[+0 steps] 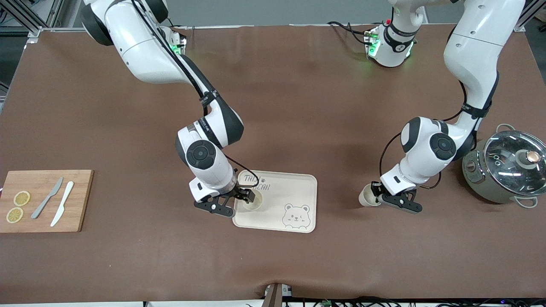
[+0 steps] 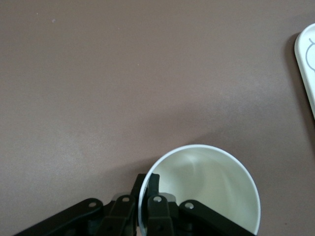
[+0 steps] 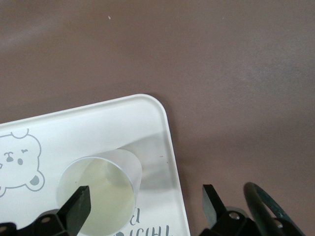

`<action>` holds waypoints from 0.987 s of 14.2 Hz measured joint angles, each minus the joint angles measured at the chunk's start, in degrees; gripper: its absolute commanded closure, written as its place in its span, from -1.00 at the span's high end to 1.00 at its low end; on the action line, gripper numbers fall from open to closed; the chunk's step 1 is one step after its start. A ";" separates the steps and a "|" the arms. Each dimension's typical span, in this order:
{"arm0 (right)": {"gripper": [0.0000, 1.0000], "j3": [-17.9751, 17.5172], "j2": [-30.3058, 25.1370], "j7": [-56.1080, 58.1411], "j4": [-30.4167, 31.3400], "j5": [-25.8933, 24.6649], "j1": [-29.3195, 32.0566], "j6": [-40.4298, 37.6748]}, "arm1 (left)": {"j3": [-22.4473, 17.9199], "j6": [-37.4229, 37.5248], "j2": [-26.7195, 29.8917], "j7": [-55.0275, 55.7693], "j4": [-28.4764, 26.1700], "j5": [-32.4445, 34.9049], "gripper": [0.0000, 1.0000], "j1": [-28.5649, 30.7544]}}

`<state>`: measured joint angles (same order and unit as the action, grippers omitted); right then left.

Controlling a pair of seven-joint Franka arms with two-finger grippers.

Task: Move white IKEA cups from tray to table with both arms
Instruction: 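Lower the cup beside the pot while the right gripper grasps the other cup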

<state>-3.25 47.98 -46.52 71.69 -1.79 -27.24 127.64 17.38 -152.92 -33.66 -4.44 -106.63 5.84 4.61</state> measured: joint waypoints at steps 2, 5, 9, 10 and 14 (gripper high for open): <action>1.00 0.00 0.07 -0.02 0.87 -0.41 -0.17 0.86 | 0.00 0.00 -0.02 0.03 0.02 0.00 -1.00 0.01; 1.00 0.00 0.09 -0.02 1.53 -0.47 -0.53 1.30 | 0.00 0.00 -0.13 0.03 0.03 0.00 -1.00 0.01; 1.00 -0.01 0.94 -0.17 1.82 -0.47 -1.59 2.10 | 0.00 0.00 -0.61 0.03 0.05 0.00 -1.00 -0.01; 1.00 -0.01 1.38 -0.59 1.87 -0.47 -1.87 3.08 | 0.00 0.00 -0.74 0.03 0.05 0.00 -1.00 -0.01; 1.00 0.00 3.07 -2.51 1.91 -0.50 -2.57 4.83 | -0.01 0.00 -1.64 0.03 0.26 0.00 -1.00 -0.02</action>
<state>-3.25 51.05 -49.03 73.61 -2.28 -29.80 132.47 17.36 -152.92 -35.30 -4.40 -106.37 5.84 4.60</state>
